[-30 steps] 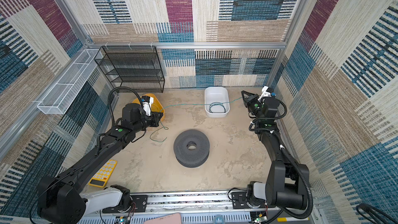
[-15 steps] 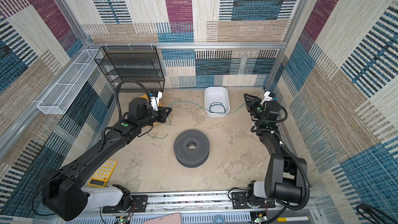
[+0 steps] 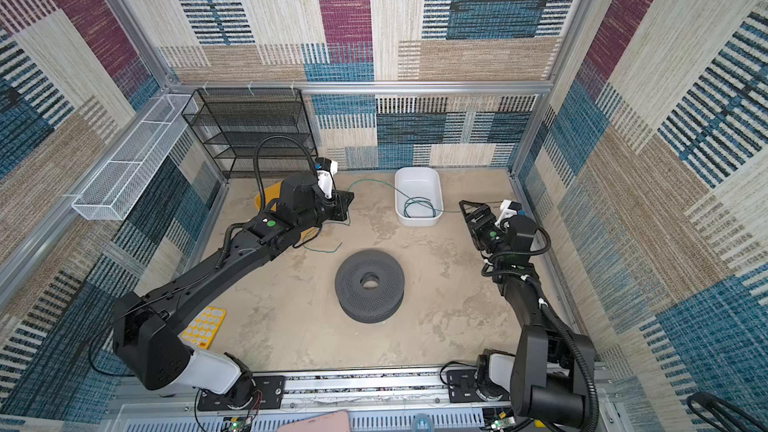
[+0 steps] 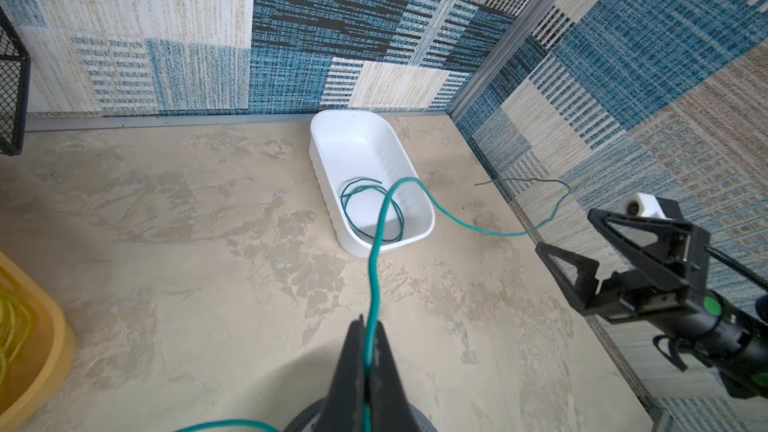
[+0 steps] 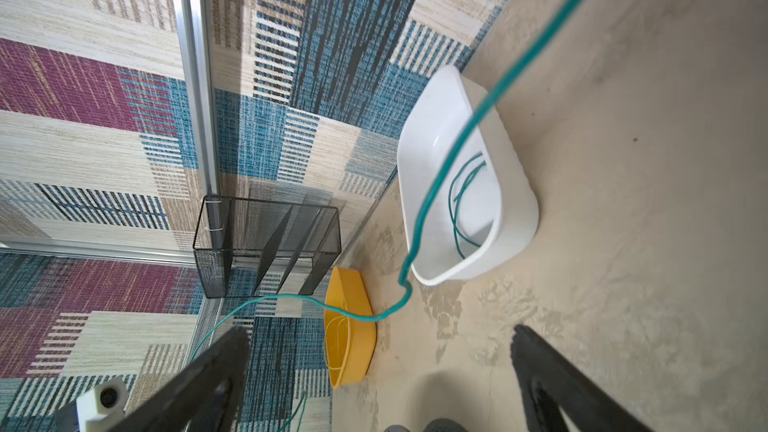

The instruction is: Wrap the cables

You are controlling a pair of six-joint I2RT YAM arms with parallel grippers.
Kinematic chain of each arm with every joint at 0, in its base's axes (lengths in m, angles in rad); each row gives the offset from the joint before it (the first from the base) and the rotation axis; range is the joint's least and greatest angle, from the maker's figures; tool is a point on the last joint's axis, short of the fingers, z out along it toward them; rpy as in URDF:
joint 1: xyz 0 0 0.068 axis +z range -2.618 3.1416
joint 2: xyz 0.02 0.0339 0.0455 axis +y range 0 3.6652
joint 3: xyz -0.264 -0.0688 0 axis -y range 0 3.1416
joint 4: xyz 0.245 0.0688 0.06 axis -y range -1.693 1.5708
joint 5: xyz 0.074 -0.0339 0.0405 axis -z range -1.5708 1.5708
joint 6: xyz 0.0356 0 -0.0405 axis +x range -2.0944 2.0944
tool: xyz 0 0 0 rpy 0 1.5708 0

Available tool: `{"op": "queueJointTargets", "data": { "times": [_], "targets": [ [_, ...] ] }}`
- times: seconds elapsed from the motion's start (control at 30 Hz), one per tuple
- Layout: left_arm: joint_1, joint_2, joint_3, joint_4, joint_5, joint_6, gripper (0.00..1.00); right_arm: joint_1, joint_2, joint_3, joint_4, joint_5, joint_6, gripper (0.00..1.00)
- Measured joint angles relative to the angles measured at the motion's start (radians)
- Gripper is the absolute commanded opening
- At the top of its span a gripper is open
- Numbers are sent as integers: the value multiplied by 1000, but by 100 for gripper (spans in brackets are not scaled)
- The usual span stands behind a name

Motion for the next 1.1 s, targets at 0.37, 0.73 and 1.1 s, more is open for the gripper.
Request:
{"op": "queueJointTargets", "data": {
  "times": [0.37,0.73,1.1],
  "targets": [
    [-45,74,96,9,55,-11,0,463,-13,176,-17,74,-210,50],
    [-59,100,146,-3,107,-53,0,651,58,269,-90,167,-682,56],
    [-67,100,165,-2,143,-82,0,690,190,353,-117,224,-777,22]
  ]
}}
